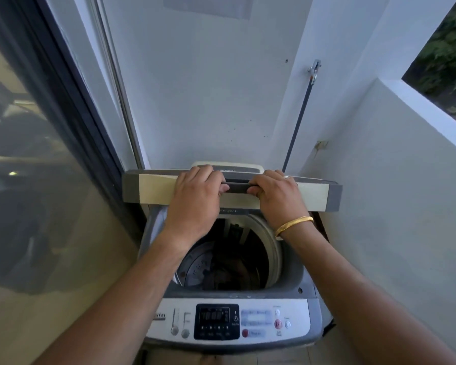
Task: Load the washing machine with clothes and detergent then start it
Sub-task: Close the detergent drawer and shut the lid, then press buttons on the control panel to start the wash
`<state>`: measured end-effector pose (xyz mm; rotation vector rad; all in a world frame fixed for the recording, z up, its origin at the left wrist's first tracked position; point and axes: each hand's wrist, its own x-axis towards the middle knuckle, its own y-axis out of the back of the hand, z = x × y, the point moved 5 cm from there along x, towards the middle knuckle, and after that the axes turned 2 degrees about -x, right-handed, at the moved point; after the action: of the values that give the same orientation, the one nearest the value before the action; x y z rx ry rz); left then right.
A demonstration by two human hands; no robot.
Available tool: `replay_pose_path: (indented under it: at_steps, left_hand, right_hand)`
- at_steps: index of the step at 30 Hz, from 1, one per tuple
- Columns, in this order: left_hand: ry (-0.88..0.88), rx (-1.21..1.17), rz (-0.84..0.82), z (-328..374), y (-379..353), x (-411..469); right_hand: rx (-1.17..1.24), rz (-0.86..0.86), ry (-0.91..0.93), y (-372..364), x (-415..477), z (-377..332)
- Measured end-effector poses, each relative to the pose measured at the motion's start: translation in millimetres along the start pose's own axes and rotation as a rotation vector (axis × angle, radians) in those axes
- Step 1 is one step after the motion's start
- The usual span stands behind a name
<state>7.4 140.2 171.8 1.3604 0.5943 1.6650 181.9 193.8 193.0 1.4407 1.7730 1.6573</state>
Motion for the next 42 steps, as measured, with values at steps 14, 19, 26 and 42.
replay_pose_path:
  at_steps: [14, 19, 26, 42]
  left_hand:
    - [0.221, -0.028, -0.333, 16.4, -66.1, -169.2]
    - [0.232, -0.019, -0.367, -2.0, -92.0, -181.2]
    - [0.224, -0.104, -0.397, -14.2, -117.9, -193.0]
    - [0.182, -0.122, -0.294, -35.4, -139.8, -202.4]
  right_hand:
    - [0.132, -0.304, -0.065, -100.0, -150.4, 2.2]
    - [0.148, -0.371, -0.124, -131.1, -155.0, 12.3]
    - [0.149, -0.348, -0.162, -160.7, -165.5, 22.2]
    - [0.197, -0.201, -0.129, -174.1, -171.4, 37.4]
